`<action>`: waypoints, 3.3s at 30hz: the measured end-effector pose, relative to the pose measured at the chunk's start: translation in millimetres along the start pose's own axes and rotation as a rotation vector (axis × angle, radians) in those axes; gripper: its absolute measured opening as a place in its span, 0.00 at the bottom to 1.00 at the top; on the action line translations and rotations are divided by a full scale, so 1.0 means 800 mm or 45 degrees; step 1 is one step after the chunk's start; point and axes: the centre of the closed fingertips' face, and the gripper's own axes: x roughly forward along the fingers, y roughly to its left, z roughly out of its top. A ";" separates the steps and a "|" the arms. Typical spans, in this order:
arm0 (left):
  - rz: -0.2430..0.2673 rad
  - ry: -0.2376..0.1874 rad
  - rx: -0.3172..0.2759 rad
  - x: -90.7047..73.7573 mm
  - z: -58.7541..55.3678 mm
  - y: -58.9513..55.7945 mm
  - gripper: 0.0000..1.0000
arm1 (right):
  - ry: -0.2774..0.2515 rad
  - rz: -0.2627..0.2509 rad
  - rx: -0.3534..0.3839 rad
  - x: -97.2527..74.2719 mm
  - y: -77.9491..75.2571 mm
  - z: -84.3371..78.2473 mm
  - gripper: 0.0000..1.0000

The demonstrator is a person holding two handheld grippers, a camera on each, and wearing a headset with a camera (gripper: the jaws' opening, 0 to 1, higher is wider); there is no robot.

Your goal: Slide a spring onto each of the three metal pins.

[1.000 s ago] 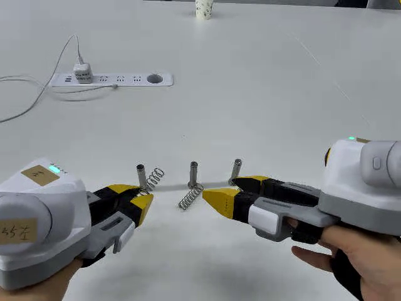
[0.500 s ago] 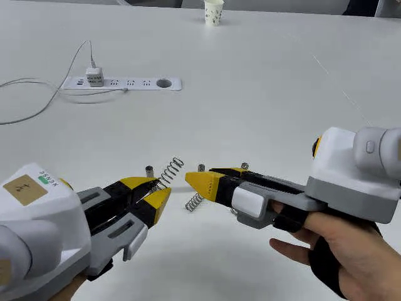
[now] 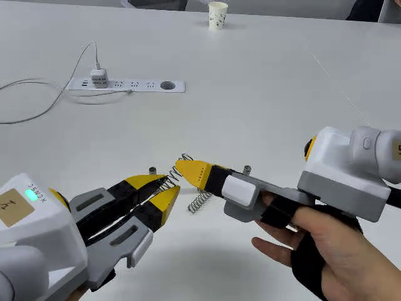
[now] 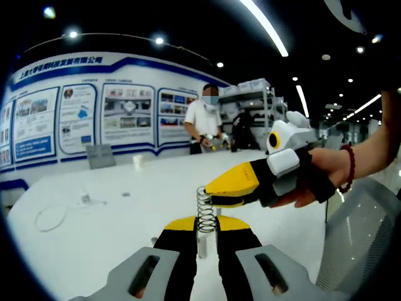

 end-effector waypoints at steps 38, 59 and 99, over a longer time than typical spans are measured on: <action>0.013 0.193 -0.046 -0.008 -0.035 0.001 0.23 | 0.020 -0.046 -0.288 0.017 0.004 -0.003 0.11; 0.031 0.287 -0.150 -0.019 -0.063 0.003 0.60 | 0.072 -0.130 -0.870 0.059 -0.020 0.002 0.11; 0.029 0.366 -0.128 -0.020 -0.094 0.007 1.00 | 0.059 -0.183 -0.864 0.122 -0.066 -0.002 0.11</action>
